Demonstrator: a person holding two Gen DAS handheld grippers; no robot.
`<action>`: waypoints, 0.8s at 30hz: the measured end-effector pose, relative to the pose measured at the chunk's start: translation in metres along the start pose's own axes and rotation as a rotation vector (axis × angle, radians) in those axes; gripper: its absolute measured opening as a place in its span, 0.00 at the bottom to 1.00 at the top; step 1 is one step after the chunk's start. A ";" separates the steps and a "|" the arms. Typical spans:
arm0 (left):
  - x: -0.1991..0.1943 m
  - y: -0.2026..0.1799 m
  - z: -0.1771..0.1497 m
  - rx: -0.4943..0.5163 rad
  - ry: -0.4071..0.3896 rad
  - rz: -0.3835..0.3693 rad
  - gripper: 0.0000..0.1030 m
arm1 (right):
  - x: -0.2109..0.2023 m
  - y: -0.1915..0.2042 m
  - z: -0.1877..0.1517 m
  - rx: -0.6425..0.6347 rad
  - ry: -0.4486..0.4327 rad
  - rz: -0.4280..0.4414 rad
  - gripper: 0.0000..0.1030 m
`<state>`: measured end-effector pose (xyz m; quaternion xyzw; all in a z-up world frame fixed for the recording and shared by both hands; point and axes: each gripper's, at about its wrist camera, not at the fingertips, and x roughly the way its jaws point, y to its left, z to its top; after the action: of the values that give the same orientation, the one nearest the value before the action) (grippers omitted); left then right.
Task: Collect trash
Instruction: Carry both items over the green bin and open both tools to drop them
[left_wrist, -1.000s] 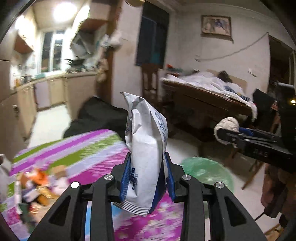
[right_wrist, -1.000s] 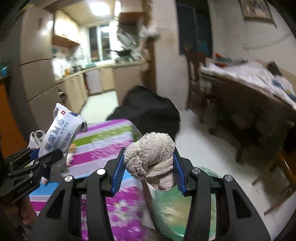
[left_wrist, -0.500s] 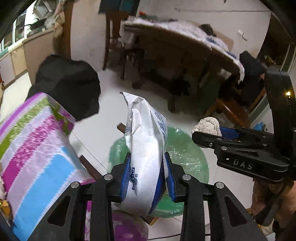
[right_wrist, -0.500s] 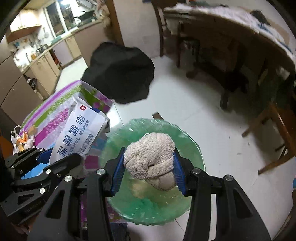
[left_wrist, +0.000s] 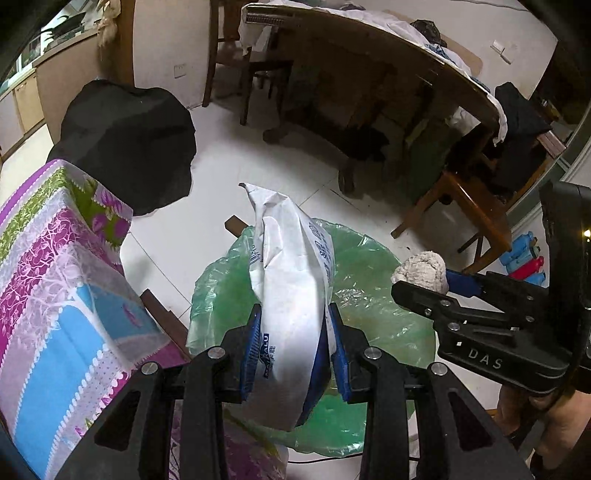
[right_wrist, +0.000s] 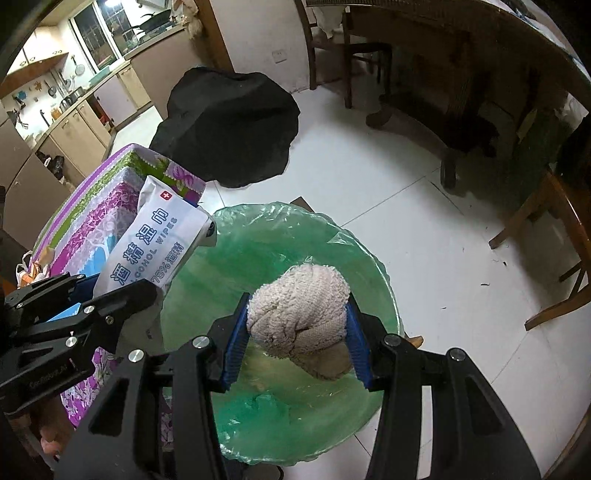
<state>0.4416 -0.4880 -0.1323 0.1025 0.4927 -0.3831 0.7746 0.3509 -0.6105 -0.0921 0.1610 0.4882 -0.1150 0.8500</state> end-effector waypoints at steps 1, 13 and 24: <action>0.002 0.000 0.001 -0.002 0.001 0.000 0.34 | 0.001 -0.002 0.000 0.001 0.001 0.003 0.45; 0.010 0.003 -0.005 -0.015 0.016 0.001 0.43 | 0.002 -0.004 -0.003 -0.002 0.005 0.015 0.49; 0.008 0.016 -0.011 -0.030 0.009 0.026 0.57 | -0.002 -0.021 -0.005 0.043 -0.030 0.017 0.65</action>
<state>0.4468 -0.4748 -0.1477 0.0990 0.5004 -0.3650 0.7789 0.3389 -0.6279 -0.0959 0.1817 0.4714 -0.1204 0.8545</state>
